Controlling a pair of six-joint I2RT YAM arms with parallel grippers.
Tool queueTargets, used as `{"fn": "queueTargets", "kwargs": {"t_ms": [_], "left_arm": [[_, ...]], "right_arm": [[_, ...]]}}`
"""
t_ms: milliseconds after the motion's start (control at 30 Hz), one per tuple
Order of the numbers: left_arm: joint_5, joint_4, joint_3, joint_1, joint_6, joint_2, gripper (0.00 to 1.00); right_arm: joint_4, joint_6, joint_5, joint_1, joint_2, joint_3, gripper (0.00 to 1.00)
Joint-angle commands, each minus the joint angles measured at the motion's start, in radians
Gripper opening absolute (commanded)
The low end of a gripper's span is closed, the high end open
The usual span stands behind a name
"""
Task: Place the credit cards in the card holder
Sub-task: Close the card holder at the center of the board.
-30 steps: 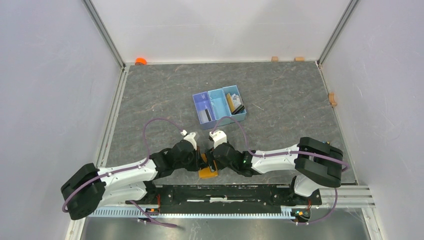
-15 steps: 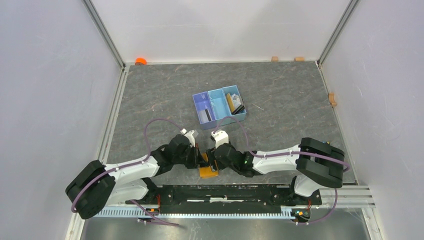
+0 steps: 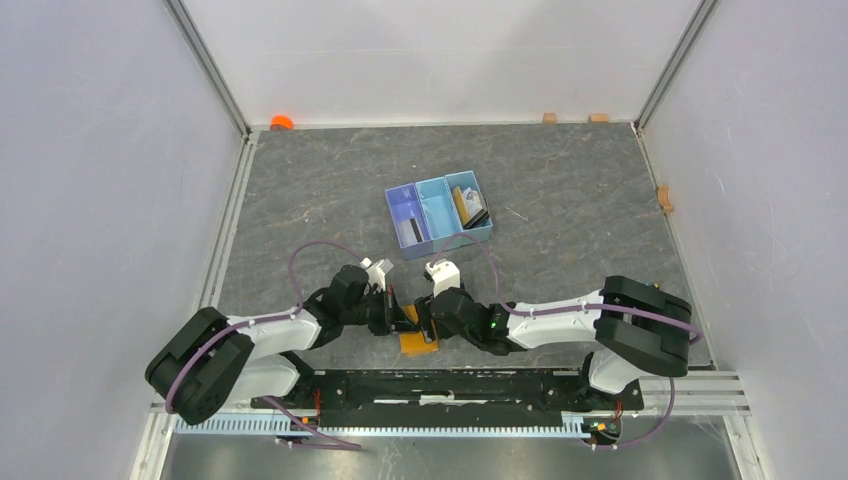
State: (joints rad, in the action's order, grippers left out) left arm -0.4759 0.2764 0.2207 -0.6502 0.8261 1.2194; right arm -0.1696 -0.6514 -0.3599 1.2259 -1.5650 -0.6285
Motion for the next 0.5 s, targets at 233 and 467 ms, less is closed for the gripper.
{"fn": "queueTargets", "kwargs": {"t_ms": [233, 467], "left_arm": [[0.080, -0.112, -0.041, 0.074, 0.006, 0.163, 0.02], [0.062, -0.111, -0.070, 0.123, 0.035, 0.151, 0.02]], "right_arm": [[0.197, 0.024, -0.018, 0.012, 0.020, 0.023, 0.75], [0.223, 0.051, -0.043, 0.012, 0.071, 0.022, 0.76]]}}
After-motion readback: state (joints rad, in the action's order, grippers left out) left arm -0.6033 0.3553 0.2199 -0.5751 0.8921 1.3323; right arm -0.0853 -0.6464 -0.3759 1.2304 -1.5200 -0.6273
